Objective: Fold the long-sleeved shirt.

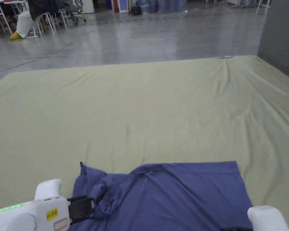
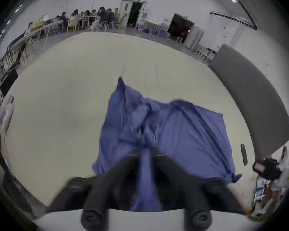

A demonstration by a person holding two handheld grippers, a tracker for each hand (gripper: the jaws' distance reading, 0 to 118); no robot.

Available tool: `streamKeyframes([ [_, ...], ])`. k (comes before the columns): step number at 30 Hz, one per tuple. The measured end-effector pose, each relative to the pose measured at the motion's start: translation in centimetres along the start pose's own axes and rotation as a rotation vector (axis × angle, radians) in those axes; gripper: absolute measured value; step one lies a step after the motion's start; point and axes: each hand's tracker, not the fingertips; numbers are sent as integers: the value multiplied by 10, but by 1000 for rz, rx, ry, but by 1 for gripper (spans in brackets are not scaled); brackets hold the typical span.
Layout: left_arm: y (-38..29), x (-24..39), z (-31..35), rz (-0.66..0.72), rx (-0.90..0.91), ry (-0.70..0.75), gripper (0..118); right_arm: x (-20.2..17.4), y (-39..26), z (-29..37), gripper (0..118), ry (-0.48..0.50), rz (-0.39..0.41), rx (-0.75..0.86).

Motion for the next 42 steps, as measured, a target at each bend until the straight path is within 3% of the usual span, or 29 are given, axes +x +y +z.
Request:
streamKeyframes([
  [1,18,-6,-28,-14,-60,0,82,5,2,-2,0,4,-16,-2],
  [2,33,-13,-43,-11,13,44,116,7,3,-3,0,6,-25,-3],
  [3,49,-14,-71,-5,-38,37,112,10,4,-4,0,8,-41,-5],
  [7,99,-34,-156,-3,-158,135,113,31,8,-12,0,-11,-106,-23],
  [10,118,-40,-193,72,-235,109,113,44,11,-18,0,-77,-97,-37],
  [12,121,-34,-215,36,-226,116,106,49,14,-25,0,-174,-33,-43],
  [14,122,-31,-221,-100,-303,251,84,53,25,-31,0,-166,-38,-68],
  [15,122,-31,-216,-114,-308,164,82,59,31,-35,0,-162,-51,-79],
  [17,133,-31,-212,-96,-295,184,77,71,48,-44,0,-154,-63,-91],
  [19,148,-48,-205,-129,-288,159,53,81,69,-57,0,-143,-71,-94],
  [20,151,-52,-204,-81,-282,69,28,87,82,-67,0,-127,-88,-98],
  [21,152,-53,-201,-54,-281,69,13,97,98,-82,0,-89,-126,-107],
  [22,142,-39,-179,-75,-282,97,13,108,116,-100,0,-68,-166,-118],
  [23,142,-37,-177,-113,-280,112,13,117,132,-120,29,-71,-200,-151],
  [25,143,-35,-174,-142,-276,110,13,144,160,-167,112,-71,-276,-228],
  [26,135,-26,-161,-143,-279,108,13,152,176,-189,117,-74,-304,-239],
  [29,137,-26,-158,-141,-278,100,13,167,201,-241,117,-96,-355,-394],
  [31,131,-19,-149,-139,-278,98,13,172,210,-267,113,-192,-405,-384],
  [33,130,-18,-149,-145,-284,100,13,170,209,-281,93,-240,-388,-409],
  [35,124,-14,-145,-150,-287,99,13,160,201,-290,77,-324,-334,-476],
  [37,119,-16,-144,-146,-288,97,13,146,203,-279,72,-336,-276,-424],
  [38,119,-20,-146,-142,-291,94,13,143,202,-275,52,-324,-272,-418],
  [39,116,-22,-144,-137,-295,87,13,140,201,-269,16,-315,-252,-398],
  [40,114,-24,-141,-131,-295,82,13,140,200,-264,0,-308,-234,-387],
  [42,113,-32,-134,-106,-284,64,13,137,198,-249,0,-265,-227,-388],
])
